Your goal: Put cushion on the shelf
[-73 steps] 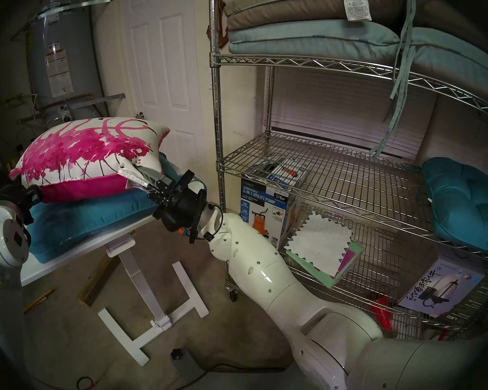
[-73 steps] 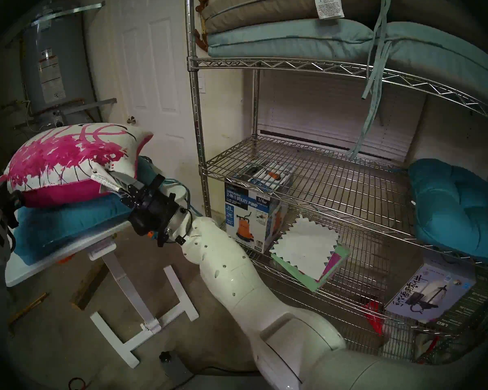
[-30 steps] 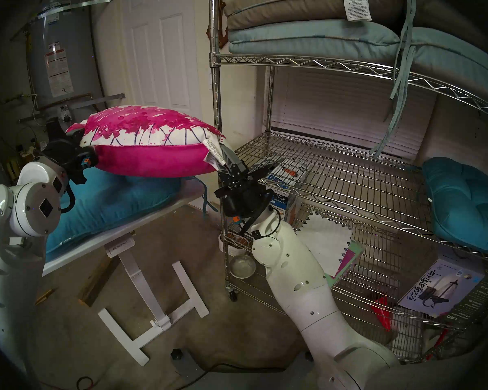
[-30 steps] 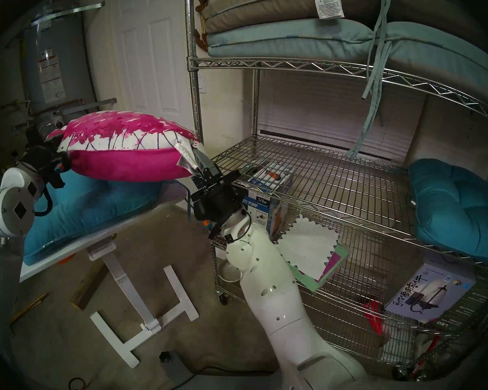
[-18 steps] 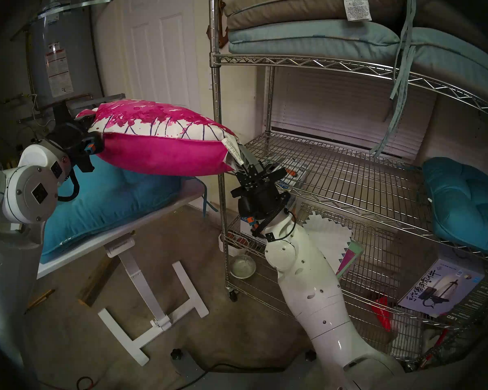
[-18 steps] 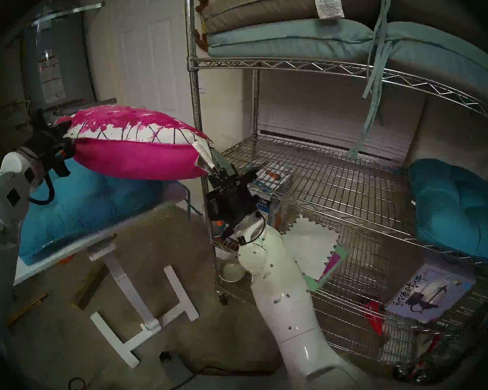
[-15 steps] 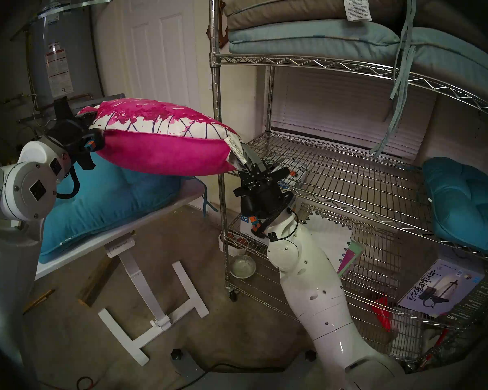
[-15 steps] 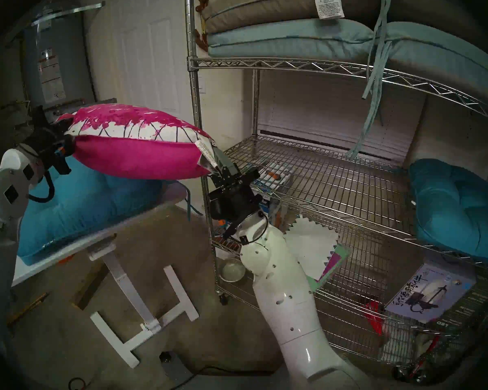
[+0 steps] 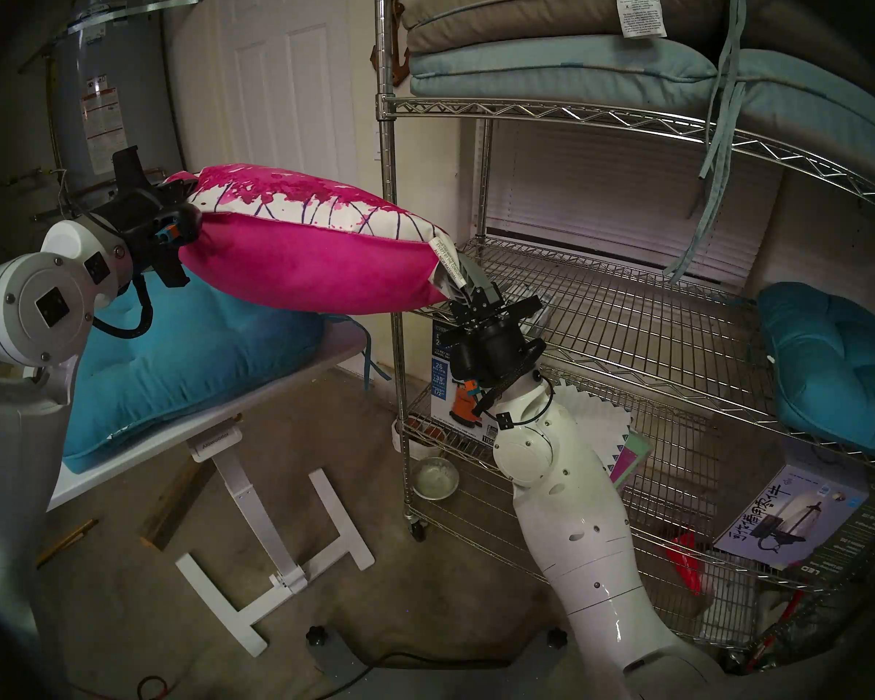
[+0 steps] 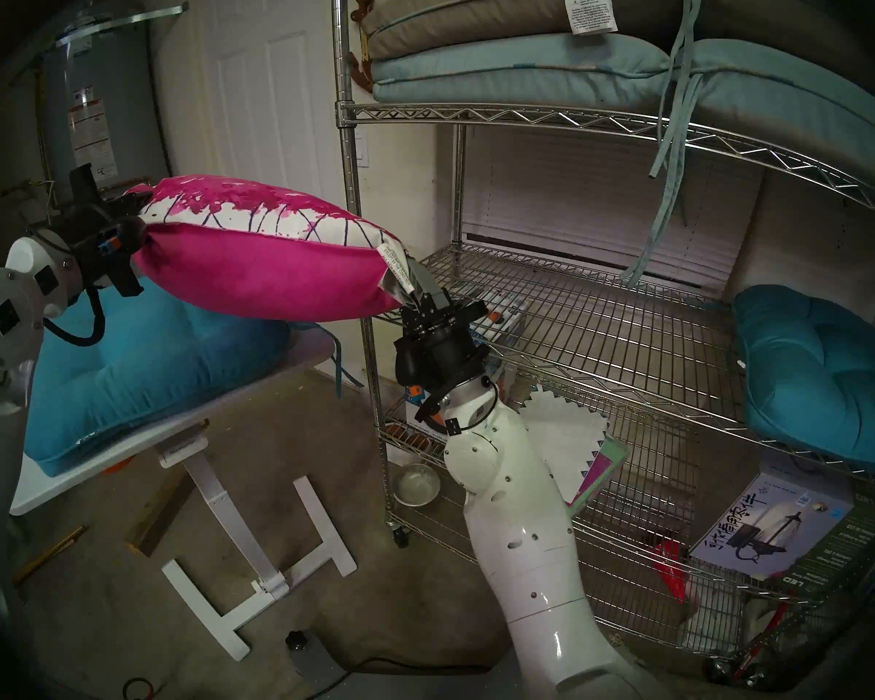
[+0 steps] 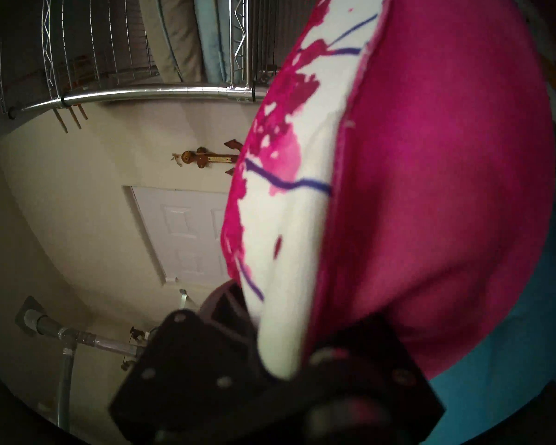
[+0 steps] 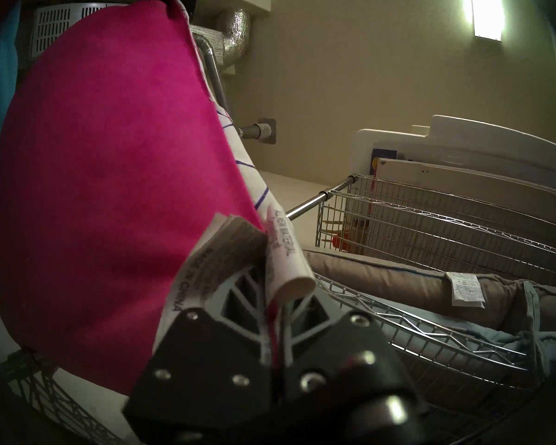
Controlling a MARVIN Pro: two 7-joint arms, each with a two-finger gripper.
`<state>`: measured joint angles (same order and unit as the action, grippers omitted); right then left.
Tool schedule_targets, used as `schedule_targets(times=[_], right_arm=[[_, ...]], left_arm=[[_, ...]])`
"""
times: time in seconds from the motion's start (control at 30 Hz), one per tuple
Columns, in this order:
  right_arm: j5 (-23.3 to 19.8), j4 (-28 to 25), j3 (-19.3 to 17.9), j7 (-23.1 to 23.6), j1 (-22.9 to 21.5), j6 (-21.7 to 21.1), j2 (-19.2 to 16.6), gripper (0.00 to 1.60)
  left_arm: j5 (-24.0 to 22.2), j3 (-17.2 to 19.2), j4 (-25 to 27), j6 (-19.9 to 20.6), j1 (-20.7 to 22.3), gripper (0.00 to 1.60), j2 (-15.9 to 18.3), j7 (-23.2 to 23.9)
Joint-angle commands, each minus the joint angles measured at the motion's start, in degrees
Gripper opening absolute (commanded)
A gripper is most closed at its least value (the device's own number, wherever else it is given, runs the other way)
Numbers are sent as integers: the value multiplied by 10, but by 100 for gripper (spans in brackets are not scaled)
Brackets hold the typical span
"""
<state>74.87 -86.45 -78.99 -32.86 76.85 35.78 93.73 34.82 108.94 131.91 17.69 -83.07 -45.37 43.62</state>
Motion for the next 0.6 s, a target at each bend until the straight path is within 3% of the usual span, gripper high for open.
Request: schedule_targets(times=[0.0, 0.57], right_arm=[[-18, -18, -47, -17, -26, -16, -4, 0], [-17, -20, -115, -18, -34, -20, -21, 0]], left_arm=[[-50, -7, 1, 12, 59, 0, 4, 4], [-188, -61, 1, 58, 166, 0, -11, 67]])
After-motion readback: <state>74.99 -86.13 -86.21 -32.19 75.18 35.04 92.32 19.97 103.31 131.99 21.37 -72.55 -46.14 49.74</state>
